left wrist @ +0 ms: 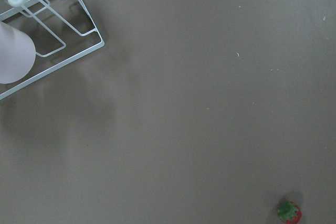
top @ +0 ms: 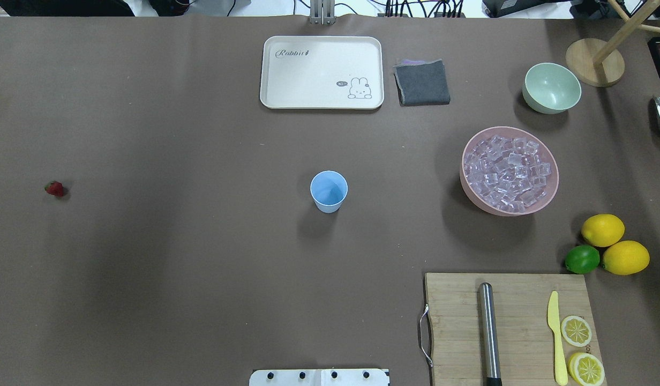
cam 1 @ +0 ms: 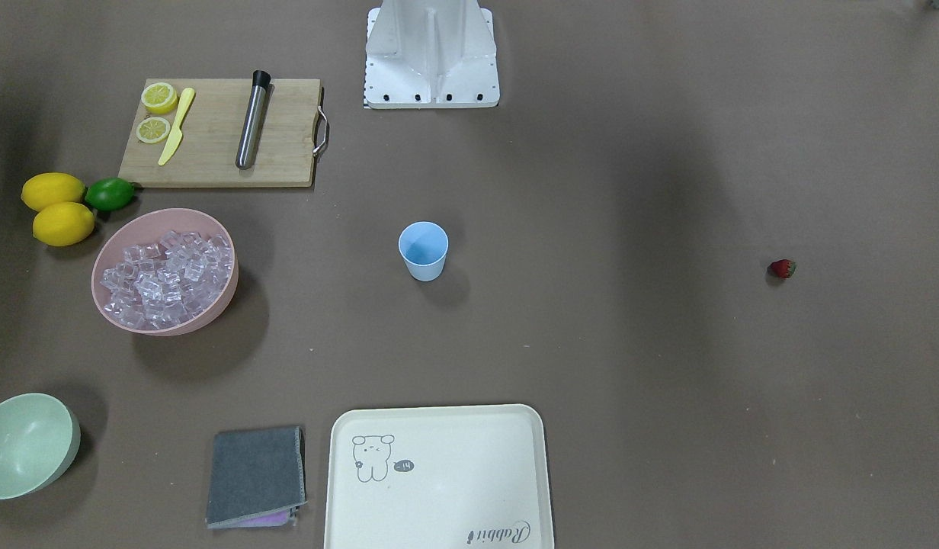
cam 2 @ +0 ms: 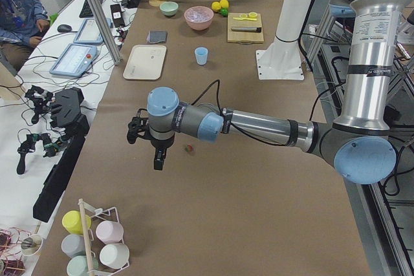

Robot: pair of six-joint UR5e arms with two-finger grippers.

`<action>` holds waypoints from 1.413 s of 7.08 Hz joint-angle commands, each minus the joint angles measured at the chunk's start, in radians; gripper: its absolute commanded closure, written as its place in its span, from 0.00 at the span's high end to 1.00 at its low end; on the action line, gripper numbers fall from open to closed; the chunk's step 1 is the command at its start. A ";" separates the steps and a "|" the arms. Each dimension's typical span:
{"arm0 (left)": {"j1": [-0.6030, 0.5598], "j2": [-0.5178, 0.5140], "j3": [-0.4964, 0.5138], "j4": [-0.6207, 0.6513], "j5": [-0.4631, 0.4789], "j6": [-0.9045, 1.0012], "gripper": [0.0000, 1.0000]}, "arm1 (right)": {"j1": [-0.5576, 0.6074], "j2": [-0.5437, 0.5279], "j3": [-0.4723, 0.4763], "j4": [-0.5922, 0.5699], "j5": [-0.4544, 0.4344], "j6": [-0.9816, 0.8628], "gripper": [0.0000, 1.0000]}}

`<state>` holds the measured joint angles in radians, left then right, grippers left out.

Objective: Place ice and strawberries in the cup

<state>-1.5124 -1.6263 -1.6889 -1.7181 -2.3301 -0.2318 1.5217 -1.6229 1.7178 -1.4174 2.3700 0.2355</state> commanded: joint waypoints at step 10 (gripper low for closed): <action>-0.002 0.011 -0.063 0.000 0.035 -0.012 0.98 | 0.006 -0.015 0.026 0.000 0.002 0.001 1.00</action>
<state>-1.5132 -1.6173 -1.7511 -1.7180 -2.2954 -0.2439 1.5278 -1.6379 1.7399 -1.4180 2.3711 0.2362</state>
